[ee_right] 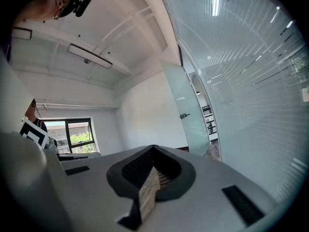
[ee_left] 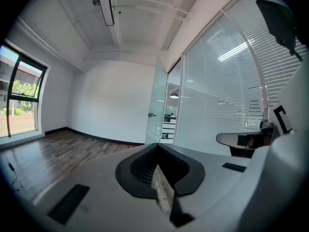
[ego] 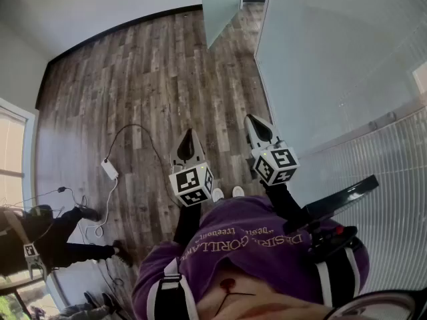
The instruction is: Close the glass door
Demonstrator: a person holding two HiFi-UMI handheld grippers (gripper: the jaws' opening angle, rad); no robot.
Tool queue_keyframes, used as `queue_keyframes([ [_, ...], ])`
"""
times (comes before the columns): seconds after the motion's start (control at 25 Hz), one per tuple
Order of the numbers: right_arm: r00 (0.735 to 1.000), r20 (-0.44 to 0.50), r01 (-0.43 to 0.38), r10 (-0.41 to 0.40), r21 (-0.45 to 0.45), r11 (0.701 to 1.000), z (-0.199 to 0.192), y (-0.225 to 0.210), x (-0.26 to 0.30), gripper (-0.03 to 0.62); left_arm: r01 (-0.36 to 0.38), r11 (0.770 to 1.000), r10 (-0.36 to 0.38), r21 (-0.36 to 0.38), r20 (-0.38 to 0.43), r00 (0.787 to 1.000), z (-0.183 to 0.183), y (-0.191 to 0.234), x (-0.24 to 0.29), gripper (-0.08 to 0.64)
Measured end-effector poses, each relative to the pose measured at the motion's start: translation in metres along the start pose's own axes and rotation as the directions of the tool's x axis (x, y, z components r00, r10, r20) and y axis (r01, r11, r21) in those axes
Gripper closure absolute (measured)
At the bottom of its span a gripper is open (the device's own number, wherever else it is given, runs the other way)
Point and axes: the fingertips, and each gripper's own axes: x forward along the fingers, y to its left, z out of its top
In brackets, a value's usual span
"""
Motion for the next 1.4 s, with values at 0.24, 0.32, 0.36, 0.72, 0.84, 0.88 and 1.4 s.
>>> queue_keyframes([
  [0.24, 1.000, 0.004, 0.001, -0.001, -0.004, 1.000, 0.001, 0.001, 0.001, 0.595, 0.005, 1.000, -0.005, -0.005, 0.008, 1.000, 0.002, 0.001, 0.001, 0.560],
  [0.32, 1.000, 0.003, 0.001, -0.001, -0.006, 1.000, -0.001, 0.002, 0.000, 0.595, 0.005, 1.000, -0.004, -0.008, 0.008, 1.000, -0.001, 0.002, -0.001, 0.560],
  [0.36, 1.000, 0.002, 0.001, -0.001, -0.007, 1.000, -0.002, 0.003, 0.000, 0.596, 0.004, 1.000, -0.004, -0.009, 0.009, 1.000, -0.002, 0.002, -0.002, 0.560],
  [0.72, 1.000, 0.021, -0.016, 0.015, 0.024, 1.000, -0.007, 0.011, 0.009, 0.595, -0.005, 1.000, 0.004, -0.023, -0.004, 1.000, -0.010, 0.014, -0.003, 0.560],
  [0.84, 1.000, 0.003, -0.031, 0.030, 0.022, 0.999, -0.008, 0.024, 0.022, 0.595, -0.012, 1.000, 0.011, -0.028, -0.009, 1.000, -0.008, 0.029, -0.003, 0.560],
  [0.88, 0.999, -0.002, -0.035, 0.035, 0.018, 0.999, -0.009, 0.028, 0.026, 0.596, -0.013, 0.999, 0.013, -0.030, -0.012, 1.000, -0.008, 0.034, -0.003, 0.560],
  [1.4, 0.997, -0.052, -0.061, 0.061, 0.004, 0.998, -0.029, 0.032, 0.067, 0.595, -0.011, 0.998, 0.008, -0.066, -0.052, 0.999, -0.029, 0.058, 0.032, 0.560],
])
